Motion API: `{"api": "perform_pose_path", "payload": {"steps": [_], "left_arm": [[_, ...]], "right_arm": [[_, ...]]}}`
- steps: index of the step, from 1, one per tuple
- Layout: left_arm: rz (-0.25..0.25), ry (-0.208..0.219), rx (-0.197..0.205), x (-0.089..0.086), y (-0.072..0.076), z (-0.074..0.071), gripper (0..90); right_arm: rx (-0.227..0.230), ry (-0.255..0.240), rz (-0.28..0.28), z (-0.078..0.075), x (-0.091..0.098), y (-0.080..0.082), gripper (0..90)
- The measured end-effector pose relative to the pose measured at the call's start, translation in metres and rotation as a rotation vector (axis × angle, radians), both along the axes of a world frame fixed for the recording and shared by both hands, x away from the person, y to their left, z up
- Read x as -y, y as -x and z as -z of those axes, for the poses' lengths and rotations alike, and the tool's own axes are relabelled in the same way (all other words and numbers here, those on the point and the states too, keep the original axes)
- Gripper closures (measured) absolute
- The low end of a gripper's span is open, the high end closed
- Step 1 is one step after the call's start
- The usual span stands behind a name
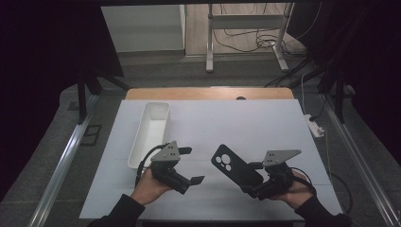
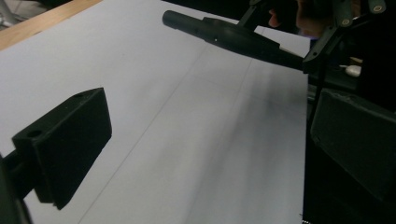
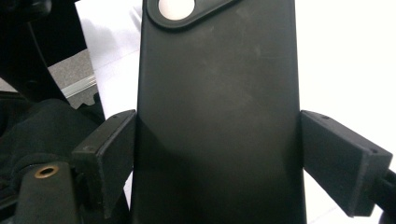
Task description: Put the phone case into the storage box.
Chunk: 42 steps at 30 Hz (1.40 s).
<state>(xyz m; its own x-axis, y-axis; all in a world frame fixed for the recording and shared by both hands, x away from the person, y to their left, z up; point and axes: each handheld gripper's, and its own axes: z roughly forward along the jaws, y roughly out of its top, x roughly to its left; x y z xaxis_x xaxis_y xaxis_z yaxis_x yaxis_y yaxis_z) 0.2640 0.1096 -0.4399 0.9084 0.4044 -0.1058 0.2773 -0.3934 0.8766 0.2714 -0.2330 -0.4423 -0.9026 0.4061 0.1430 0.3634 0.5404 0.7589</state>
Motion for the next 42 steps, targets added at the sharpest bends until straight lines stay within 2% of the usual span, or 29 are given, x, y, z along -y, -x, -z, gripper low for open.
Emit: {"api": "perform_pose_path", "payload": {"steps": [7,12,17,25,30,42], "left_arm": [[0.029,0.026,0.001,0.000,0.000,0.000,0.0],[0.046,0.017,0.014,0.003,0.000,0.000,0.0],[0.084,0.028,0.024,0.006,0.000,0.001,0.0],[0.124,0.054,0.028,0.008,-0.002,0.002,0.0],[0.148,0.067,0.031,0.010,-0.002,0.002,0.0],[0.228,0.100,0.037,0.015,-0.001,0.001,0.0]], "right_arm": [[-0.002,-0.023,-0.043,-0.001,-0.006,0.003,14.4],[-0.004,-0.039,-0.075,-0.001,-0.011,0.004,14.4],[-0.006,-0.062,-0.108,-0.002,-0.016,0.004,14.4],[-0.006,-0.070,-0.152,-0.002,-0.022,0.006,14.3],[-0.014,-0.099,-0.179,-0.004,-0.025,0.007,14.4],[-0.012,-0.120,-0.239,-0.004,-0.036,0.008,14.3]]}}
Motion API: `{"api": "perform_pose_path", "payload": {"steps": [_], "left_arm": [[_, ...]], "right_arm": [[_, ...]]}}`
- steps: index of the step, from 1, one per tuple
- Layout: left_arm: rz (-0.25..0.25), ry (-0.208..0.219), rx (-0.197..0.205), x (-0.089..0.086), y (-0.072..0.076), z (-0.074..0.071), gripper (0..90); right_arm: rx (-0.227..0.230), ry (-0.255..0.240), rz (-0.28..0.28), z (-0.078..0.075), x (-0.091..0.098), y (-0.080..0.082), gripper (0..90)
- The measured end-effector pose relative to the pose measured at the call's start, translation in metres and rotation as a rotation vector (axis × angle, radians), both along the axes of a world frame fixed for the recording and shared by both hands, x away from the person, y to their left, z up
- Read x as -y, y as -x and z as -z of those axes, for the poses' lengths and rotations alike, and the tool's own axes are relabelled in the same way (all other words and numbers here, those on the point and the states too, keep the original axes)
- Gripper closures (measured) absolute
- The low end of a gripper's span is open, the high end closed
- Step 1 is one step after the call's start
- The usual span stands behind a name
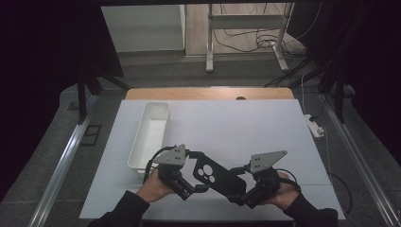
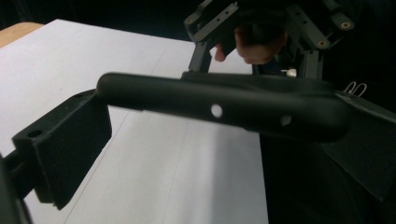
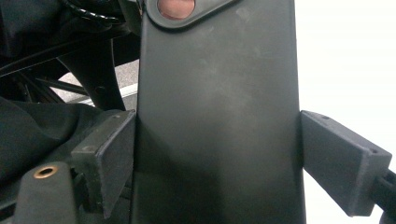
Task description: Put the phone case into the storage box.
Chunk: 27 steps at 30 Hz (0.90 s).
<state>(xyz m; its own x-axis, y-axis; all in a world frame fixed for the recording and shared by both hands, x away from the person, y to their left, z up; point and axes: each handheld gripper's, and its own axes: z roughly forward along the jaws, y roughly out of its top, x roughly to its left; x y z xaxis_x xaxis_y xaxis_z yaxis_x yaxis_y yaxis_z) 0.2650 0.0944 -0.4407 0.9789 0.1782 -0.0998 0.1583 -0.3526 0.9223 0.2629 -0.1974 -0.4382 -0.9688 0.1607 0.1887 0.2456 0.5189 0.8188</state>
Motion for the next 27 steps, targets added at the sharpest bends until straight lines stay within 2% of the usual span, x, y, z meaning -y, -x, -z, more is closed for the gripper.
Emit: {"api": "perform_pose_path", "payload": {"steps": [13,18,24,27], "left_arm": [[0.067,0.025,-0.007,0.0034,0.0011,0.0000,0.0],[0.093,0.017,-0.010,0.0050,0.0021,0.0005,1.3],[0.116,0.037,-0.039,0.0040,0.0019,-0.0002,5.1],[0.130,0.042,-0.048,0.0024,0.0015,-0.0013,7.5]], "right_arm": [[0.004,-0.010,-0.043,0.0003,-0.0050,0.0020,14.2],[0.009,-0.018,-0.059,-0.0002,-0.0057,0.0033,14.1],[0.010,-0.017,-0.074,0.0008,-0.0065,0.0046,14.0],[0.025,-0.014,-0.080,0.0008,-0.0057,0.0047,13.9]]}}
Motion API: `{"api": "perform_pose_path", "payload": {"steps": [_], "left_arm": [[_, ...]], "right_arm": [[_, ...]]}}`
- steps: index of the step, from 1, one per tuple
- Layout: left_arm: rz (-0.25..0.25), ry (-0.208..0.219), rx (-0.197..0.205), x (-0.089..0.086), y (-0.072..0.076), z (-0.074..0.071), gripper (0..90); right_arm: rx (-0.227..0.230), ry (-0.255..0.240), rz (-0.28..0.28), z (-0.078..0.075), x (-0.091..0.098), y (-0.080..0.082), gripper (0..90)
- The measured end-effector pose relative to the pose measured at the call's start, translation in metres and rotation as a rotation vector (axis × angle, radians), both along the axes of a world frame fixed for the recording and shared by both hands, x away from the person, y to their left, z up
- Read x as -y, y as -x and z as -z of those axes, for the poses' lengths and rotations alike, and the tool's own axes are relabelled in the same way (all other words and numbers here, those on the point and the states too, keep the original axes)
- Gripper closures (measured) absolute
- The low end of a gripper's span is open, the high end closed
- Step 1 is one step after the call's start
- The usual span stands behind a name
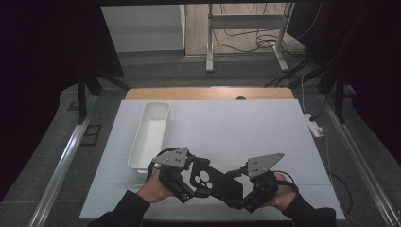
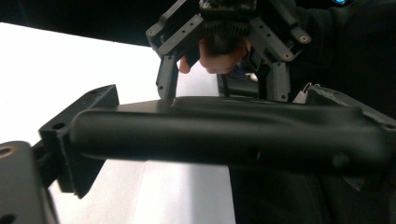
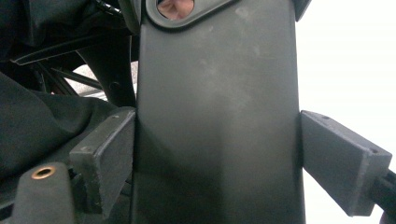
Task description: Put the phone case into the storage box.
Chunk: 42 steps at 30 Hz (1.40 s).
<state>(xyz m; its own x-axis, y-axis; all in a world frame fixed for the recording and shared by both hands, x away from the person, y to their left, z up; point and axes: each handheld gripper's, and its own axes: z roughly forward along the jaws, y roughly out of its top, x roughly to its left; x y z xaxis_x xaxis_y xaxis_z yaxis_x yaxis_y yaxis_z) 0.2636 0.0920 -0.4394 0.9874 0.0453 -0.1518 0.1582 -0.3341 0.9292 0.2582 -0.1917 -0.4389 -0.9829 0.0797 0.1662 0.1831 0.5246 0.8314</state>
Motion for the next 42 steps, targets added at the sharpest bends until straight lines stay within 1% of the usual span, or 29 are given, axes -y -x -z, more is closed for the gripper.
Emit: {"api": "perform_pose_path", "payload": {"steps": [1,2,3,4,5,7,9,10,11,12,14,15,16,18,21,23,24,26,29,30,31,32,33,36,38,40,42], "left_arm": [[0.000,0.000,0.000,0.000,0.000,0.000,8.1],[0.002,0.002,-0.011,0.000,0.000,-0.001,8.1],[0.006,0.004,-0.011,0.000,0.000,-0.001,9.1],[0.011,0.012,-0.022,0.000,0.000,-0.002,11.8],[0.014,0.012,-0.029,0.000,0.000,-0.003,12.2],[0.012,0.007,-0.025,0.000,0.000,-0.004,12.4],[0.012,-0.002,-0.020,0.000,0.001,-0.004,12.7],[0.008,-0.001,-0.022,0.000,0.001,-0.005,12.9],[0.004,-0.007,-0.015,0.000,0.002,-0.006,13.1],[-0.001,-0.007,-0.014,0.001,0.003,-0.006,13.3],[-0.009,-0.018,-0.009,0.002,0.003,-0.008,13.5],[-0.009,-0.018,-0.009,0.002,0.003,-0.008,13.6],[-0.013,-0.021,-0.012,0.002,0.003,-0.008,13.6],[-0.021,-0.020,-0.023,0.002,0.003,-0.007,13.6],[-0.038,-0.033,-0.022,0.001,0.002,-0.008,13.6],[-0.056,-0.041,-0.025,0.001,0.001,-0.008,13.7],[-0.068,-0.052,-0.023,0.001,0.001,-0.008,13.7],[-0.099,-0.078,-0.019,0.001,0.001,-0.008,13.6],[-0.136,-0.107,-0.028,0.002,-0.001,-0.007,13.5],[-0.150,-0.116,-0.028,0.002,-0.001,-0.007,13.5],[-0.161,-0.120,-0.034,0.003,-0.001,-0.007,13.5],[-0.161,-0.120,-0.034,0.003,-0.001,-0.007,13.4],[-0.172,-0.128,-0.033,0.003,-0.002,-0.008,13.4],[-0.214,-0.140,-0.028,0.002,-0.002,-0.010,13.4],[-0.235,-0.142,-0.027,0.001,-0.002,-0.011,13.3],[-0.262,-0.148,-0.033,0.001,-0.003,-0.012,13.3],[-0.274,-0.151,-0.045,0.000,-0.004,-0.013,13.2]], "right_arm": [[0.000,0.000,0.000,0.000,0.000,0.000,13.9],[0.000,-0.002,-0.003,0.000,0.000,0.000,13.9],[0.005,-0.002,-0.005,0.001,0.000,0.000,13.8],[0.016,0.002,-0.010,0.001,0.000,0.000,13.5],[0.019,0.004,-0.009,0.002,0.000,0.000,13.4],[0.020,0.005,-0.010,0.002,0.000,0.000,13.4],[0.037,0.007,-0.007,0.002,0.000,0.001,13.2],[0.038,0.007,-0.008,0.002,0.000,0.001,13.1],[0.040,0.008,-0.008,0.002,0.000,0.001,12.9],[0.053,0.003,-0.007,0.002,0.000,0.001,12.8],[0.056,0.003,-0.008,0.002,0.000,0.000,12.3],[0.056,0.003,-0.008,0.002,0.000,0.000,12.3],[0.066,0.009,-0.003,0.002,-0.001,0.000,12.0],[0.063,0.013,-0.002,0.003,-0.002,0.000,11.6],[0.076,0.021,0.019,0.003,-0.004,0.000,8.7],[0.087,0.036,0.026,0.004,-0.004,0.001,6.2],[0.088,0.047,0.035,0.004,-0.004,0.001,4.7],[0.105,0.071,0.060,0.006,-0.004,0.000,2.6],[0.107,0.092,0.108,0.007,-0.002,-0.003,0.7],[0.117,0.100,0.121,0.007,-0.001,-0.003,0.0],[0.119,0.101,0.131,0.008,-0.001,-0.004,0.0],[0.119,0.101,0.131,0.008,-0.001,-0.004,0.0],[0.120,0.103,0.150,0.008,0.000,-0.004,0.0],[0.150,0.117,0.181,0.010,0.001,-0.005,0.0],[0.172,0.138,0.198,0.011,0.002,-0.005,0.0],[0.174,0.146,0.209,0.011,0.002,-0.005,0.2],[0.171,0.147,0.224,0.010,0.003,-0.005,0.3]]}}
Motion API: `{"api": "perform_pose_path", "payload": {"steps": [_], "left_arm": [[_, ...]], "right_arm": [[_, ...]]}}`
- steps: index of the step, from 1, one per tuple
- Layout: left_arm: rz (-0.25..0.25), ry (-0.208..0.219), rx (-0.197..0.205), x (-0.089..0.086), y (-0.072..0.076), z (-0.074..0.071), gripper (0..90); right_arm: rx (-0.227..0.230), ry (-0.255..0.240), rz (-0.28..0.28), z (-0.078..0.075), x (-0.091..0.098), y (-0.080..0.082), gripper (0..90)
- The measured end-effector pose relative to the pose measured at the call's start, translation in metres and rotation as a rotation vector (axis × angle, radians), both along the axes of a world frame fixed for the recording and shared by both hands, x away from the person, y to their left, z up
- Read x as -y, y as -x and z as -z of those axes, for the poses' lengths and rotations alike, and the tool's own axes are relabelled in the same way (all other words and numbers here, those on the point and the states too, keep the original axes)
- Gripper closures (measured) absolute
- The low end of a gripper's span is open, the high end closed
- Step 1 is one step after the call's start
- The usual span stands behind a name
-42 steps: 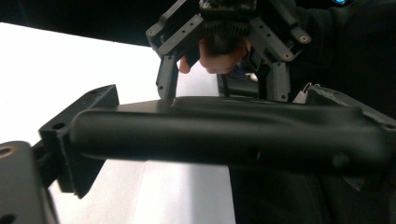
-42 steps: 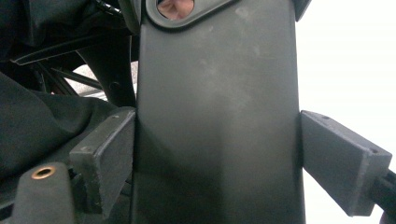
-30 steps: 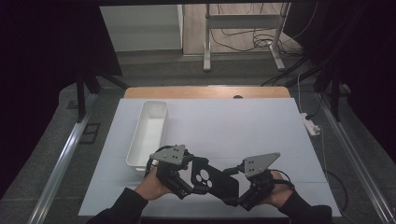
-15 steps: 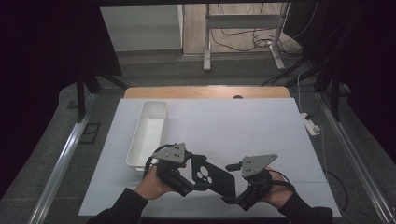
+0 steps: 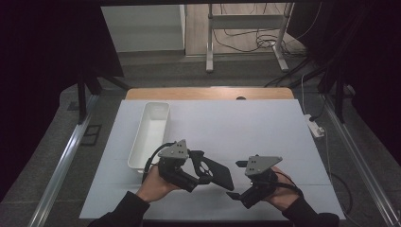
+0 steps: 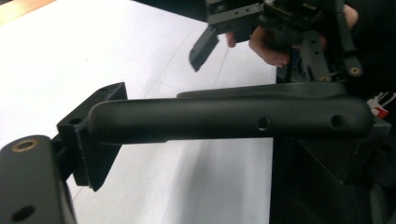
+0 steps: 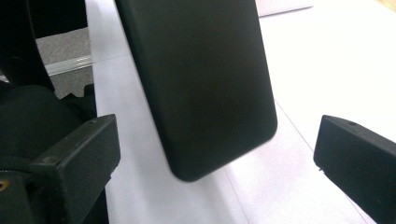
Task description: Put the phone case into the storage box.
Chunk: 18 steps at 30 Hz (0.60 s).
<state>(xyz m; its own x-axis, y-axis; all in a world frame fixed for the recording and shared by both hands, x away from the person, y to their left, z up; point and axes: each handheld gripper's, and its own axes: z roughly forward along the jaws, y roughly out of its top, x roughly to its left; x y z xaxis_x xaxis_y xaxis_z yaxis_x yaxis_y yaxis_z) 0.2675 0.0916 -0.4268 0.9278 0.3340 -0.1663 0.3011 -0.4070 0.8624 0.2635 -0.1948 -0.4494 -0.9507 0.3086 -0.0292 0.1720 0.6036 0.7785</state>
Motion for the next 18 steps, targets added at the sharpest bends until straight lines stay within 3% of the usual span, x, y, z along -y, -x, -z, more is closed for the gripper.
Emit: {"api": "perform_pose_path", "payload": {"steps": [10,18], "left_arm": [[-0.121,-0.035,-0.038,0.000,-0.007,-0.003,13.2],[-0.171,-0.033,-0.067,0.001,-0.012,-0.007,13.2]], "right_arm": [[-0.021,-0.002,0.070,0.001,0.004,-0.003,0.0],[-0.047,-0.027,0.099,0.001,0.004,-0.004,0.0]]}}
